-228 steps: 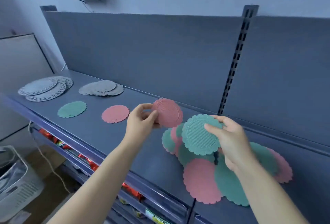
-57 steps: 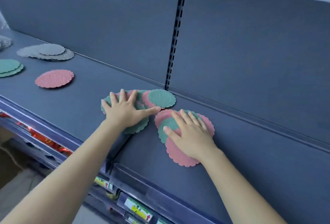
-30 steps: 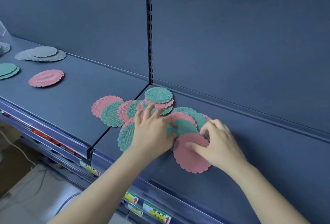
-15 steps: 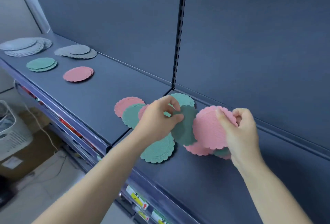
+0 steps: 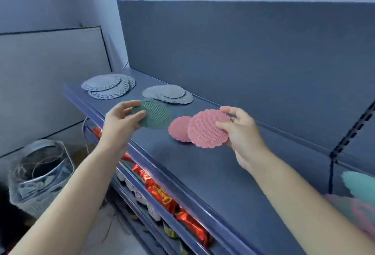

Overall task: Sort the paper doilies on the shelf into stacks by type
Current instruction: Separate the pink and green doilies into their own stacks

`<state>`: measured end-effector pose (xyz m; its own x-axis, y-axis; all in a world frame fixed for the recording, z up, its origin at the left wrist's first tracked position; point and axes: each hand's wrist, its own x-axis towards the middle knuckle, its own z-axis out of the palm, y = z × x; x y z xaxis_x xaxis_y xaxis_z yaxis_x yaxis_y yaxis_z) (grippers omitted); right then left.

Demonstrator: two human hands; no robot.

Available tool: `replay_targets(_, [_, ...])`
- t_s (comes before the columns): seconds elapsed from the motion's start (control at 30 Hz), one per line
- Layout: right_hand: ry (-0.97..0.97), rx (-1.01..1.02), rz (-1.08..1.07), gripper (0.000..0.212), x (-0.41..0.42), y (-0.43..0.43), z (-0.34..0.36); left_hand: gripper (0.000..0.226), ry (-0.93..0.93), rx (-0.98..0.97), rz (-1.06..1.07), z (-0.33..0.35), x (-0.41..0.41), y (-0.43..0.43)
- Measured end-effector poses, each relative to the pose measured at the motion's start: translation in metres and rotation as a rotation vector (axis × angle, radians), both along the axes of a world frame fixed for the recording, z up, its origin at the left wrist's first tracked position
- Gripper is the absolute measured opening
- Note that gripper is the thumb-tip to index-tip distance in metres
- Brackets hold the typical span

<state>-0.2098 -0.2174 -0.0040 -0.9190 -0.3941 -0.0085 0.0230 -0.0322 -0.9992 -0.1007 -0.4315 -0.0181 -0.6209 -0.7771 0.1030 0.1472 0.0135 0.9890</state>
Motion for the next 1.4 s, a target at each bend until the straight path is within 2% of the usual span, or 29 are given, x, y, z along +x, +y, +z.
replay_targets(0.13, [-0.083, -0.022, -0.100, 0.030, -0.010, -0.108, -0.009, 0.036, -0.104, -0.024, -0.020, -0.012, -0.017, -0.115])
replay_targets(0.27, [-0.170, -0.033, -0.172, 0.028, -0.012, -0.182, -0.016, 0.027, -0.277, -0.083, -0.164, -0.025, -0.033, -0.189])
replay_targets(0.4, [-0.134, 0.025, -0.251, 0.030, -0.020, -0.212, -0.022, 0.031, -0.371, -0.249, -0.270, -0.024, -0.044, -0.209])
replay_targets(0.57, [-0.195, 0.009, -0.288, 0.033, -0.030, -0.215, -0.017, 0.034, -0.370, -0.292, -0.435, -0.015, -0.058, -0.204])
replay_targets(0.6, [-0.188, 0.016, -0.282, 0.034, -0.031, -0.214, -0.015, 0.037, -0.426, -0.433, -0.443, -0.016, -0.061, -0.203])
replay_targets(0.67, [-0.159, 0.040, -0.274, 0.032, -0.031, -0.210, -0.012, 0.040, -0.625, -0.917, -0.415, -0.016, -0.066, -0.198])
replay_targets(0.7, [-0.134, 0.054, -0.280, 0.031, -0.030, -0.205, -0.012, 0.040, -0.657, -1.138, -0.377, -0.014, -0.068, -0.196])
replay_targets(0.73, [-0.094, 0.080, -0.294, 0.031, -0.030, -0.198, -0.012, 0.041, -0.646, -1.263, -0.348, -0.011, -0.070, -0.194])
replay_targets(0.77, [-0.047, 0.115, -0.318, 0.031, -0.031, -0.190, -0.012, 0.042, -0.612, -1.296, -0.348, -0.006, -0.072, -0.189])
replay_targets(0.9, [0.049, 0.257, -0.473, 0.033, -0.032, -0.142, -0.008, 0.050, -0.451, -1.237, -0.523, 0.010, -0.082, -0.150])
replay_targets(1.0, [0.142, 0.576, -0.501, 0.033, -0.024, -0.117, -0.014, 0.051, -0.338, -1.320, -0.679, 0.008, -0.090, -0.115])
replay_targets(1.1, [0.328, 0.973, -0.536, 0.027, -0.006, -0.104, -0.021, 0.041, -0.244, -1.441, -0.759, -0.003, -0.100, -0.086])
replay_targets(1.13, [0.363, 1.050, -0.560, 0.027, 0.000, -0.097, -0.021, 0.036, -0.224, -1.503, -0.775, -0.008, -0.101, -0.077])
replay_targets(1.2, [0.353, 1.053, -0.639, 0.027, 0.012, -0.077, -0.014, 0.026, -0.197, -1.615, -0.801, -0.011, -0.102, -0.053])
replay_targets(1.27, [0.325, 0.998, -0.678, 0.024, 0.027, -0.048, -0.005, 0.020, -0.147, -1.624, -0.825, -0.009, -0.101, -0.024])
replay_targets(1.4, [0.201, 1.037, -0.608, 0.016, 0.066, 0.030, 0.008, 0.044, -0.064, -1.598, -0.887, 0.001, -0.086, 0.043])
